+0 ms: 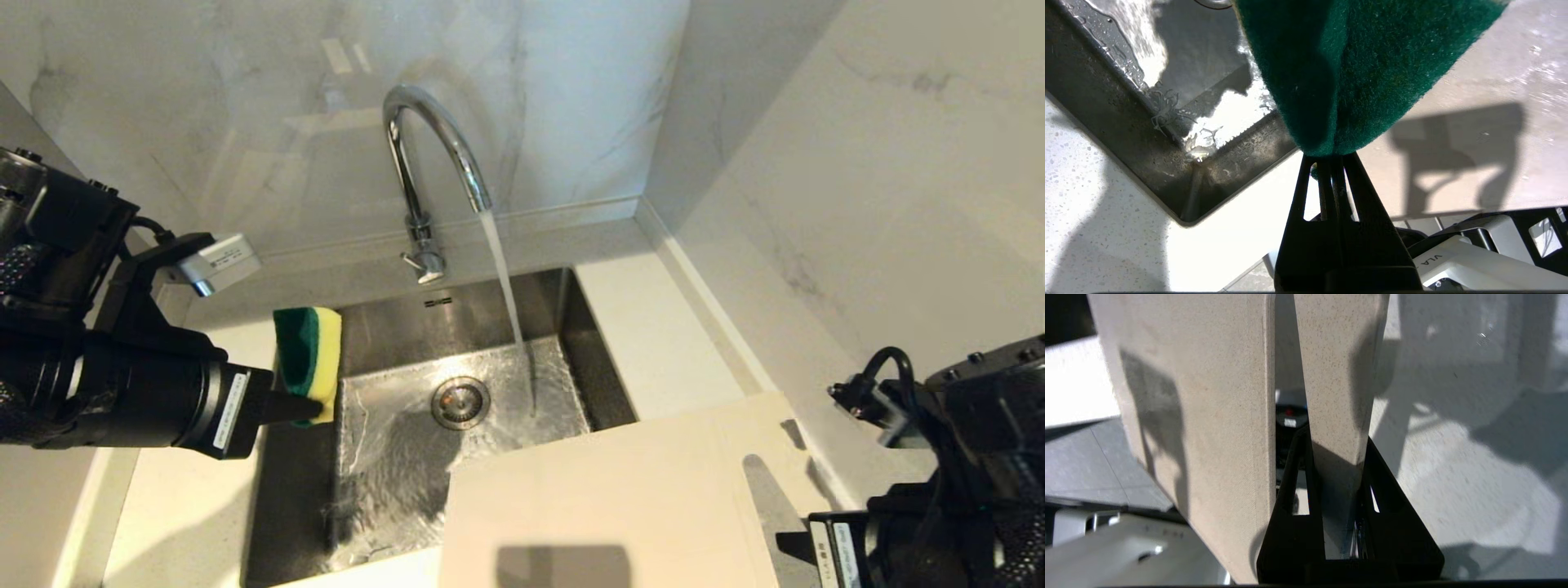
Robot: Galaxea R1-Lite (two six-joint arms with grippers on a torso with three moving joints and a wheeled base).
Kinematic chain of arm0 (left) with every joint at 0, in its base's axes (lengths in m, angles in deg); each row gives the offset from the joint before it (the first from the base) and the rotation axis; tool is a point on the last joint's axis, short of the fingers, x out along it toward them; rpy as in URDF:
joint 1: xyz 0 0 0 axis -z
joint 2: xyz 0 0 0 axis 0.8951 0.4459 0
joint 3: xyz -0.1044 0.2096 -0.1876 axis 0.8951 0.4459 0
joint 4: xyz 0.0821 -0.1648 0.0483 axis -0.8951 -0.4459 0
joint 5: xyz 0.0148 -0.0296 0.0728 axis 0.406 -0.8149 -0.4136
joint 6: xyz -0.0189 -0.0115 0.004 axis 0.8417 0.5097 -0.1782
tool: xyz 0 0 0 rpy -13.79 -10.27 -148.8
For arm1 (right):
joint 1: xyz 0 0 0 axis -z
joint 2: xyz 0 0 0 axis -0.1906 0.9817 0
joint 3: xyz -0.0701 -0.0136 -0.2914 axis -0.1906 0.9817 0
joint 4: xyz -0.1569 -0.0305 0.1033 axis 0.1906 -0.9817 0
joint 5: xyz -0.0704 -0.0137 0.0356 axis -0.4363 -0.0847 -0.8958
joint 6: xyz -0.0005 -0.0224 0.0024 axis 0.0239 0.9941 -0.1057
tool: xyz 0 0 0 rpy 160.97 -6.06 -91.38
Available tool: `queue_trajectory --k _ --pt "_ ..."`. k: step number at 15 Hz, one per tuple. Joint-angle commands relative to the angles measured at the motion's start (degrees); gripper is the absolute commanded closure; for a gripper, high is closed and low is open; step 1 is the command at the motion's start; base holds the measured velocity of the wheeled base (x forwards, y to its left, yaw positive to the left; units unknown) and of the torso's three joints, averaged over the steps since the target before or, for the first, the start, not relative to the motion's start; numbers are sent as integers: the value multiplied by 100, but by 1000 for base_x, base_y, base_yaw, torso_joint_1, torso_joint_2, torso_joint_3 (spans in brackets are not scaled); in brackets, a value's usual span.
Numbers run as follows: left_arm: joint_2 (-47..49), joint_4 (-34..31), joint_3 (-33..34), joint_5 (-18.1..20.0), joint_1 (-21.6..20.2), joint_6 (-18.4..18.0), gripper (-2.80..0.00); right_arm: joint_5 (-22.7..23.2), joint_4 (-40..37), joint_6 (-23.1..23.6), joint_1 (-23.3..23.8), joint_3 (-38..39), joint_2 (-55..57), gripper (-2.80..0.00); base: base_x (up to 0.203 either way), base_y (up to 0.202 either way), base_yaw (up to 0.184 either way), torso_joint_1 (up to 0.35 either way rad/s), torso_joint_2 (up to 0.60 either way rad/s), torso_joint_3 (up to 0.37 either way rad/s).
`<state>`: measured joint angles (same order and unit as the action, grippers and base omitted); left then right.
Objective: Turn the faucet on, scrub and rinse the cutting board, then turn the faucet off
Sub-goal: Put down the cutting board
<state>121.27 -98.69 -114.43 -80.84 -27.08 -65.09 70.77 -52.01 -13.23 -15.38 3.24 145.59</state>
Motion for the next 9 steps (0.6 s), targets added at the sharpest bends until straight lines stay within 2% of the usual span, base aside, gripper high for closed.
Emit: queue_trajectory --k 1,4,9 --pt "44 -19 -98 -28 -2 4 0 2 698 -183 0 478 406 0 0 0 0 0 0 0" --pt "92 -22 -147 -42 4 4 0 54 1816 -290 1 1023 673 0 0 0 0 0 0 0" --pt "92 -14 -251 -86 3 4 0 38 3071 -326 42 1490 1396 0 0 0 0 0 0 0"
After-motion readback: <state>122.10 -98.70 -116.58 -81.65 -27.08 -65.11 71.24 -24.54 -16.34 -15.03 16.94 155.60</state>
